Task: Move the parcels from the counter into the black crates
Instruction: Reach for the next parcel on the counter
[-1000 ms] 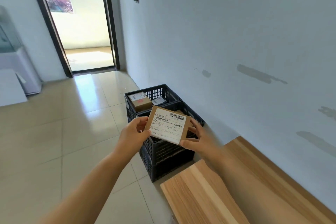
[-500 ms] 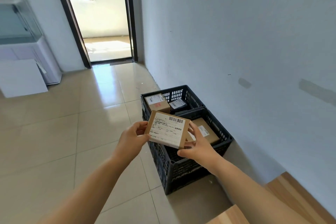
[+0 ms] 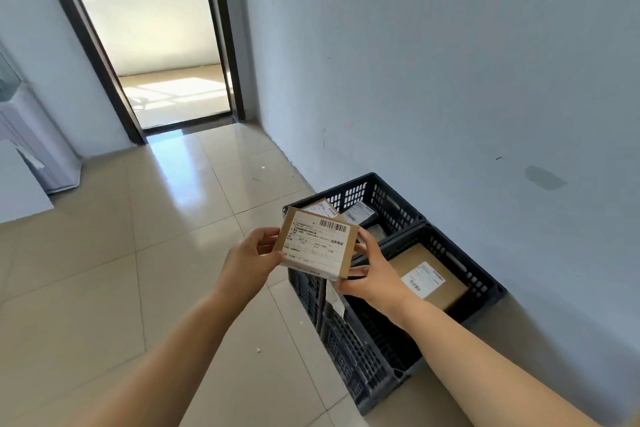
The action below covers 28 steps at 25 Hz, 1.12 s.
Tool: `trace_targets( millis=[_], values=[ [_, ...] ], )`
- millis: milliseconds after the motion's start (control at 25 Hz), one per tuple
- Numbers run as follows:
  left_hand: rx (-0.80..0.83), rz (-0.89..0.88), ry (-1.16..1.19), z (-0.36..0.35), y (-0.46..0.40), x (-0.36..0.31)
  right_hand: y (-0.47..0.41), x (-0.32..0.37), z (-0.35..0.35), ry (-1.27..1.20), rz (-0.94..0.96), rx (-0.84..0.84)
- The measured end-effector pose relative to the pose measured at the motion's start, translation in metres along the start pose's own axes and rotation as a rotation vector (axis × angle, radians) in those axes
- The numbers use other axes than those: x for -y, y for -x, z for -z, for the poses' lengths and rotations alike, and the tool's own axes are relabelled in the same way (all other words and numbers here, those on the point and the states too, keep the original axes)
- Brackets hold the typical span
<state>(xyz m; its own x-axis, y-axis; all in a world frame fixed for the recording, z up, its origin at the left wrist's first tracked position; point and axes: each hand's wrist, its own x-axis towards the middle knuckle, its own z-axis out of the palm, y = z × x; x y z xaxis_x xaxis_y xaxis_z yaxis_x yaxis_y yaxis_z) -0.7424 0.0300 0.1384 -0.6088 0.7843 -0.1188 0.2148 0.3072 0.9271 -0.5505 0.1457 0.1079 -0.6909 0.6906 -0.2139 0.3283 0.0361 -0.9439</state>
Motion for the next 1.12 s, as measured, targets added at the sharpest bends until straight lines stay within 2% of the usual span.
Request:
trace_targets(
  millis=[240, 480, 800, 960, 1120],
  values=[
    [0.116, 0.042, 0.008, -0.003, -0.102, 0.015, -0.076, -0.011, -0.007, -0.064, -0.101, -0.122],
    [0.186, 0.08, 0.014, -0.033, -0.212, 0.018, -0.172, -0.03, 0.02, -0.121, -0.15, -0.18],
    [0.304, 0.097, -0.103, -0.082, -0.364, -0.016, -0.291, -0.04, 0.083, -0.184, -0.213, -0.286],
    [0.401, 0.148, -0.173, -0.122, -0.417, -0.014, -0.31, -0.06, 0.116, -0.189, -0.276, -0.438],
    [0.552, 0.189, -0.23, -0.168, -0.462, -0.007, -0.313, -0.092, 0.139, -0.118, -0.448, -0.7]
  ],
)
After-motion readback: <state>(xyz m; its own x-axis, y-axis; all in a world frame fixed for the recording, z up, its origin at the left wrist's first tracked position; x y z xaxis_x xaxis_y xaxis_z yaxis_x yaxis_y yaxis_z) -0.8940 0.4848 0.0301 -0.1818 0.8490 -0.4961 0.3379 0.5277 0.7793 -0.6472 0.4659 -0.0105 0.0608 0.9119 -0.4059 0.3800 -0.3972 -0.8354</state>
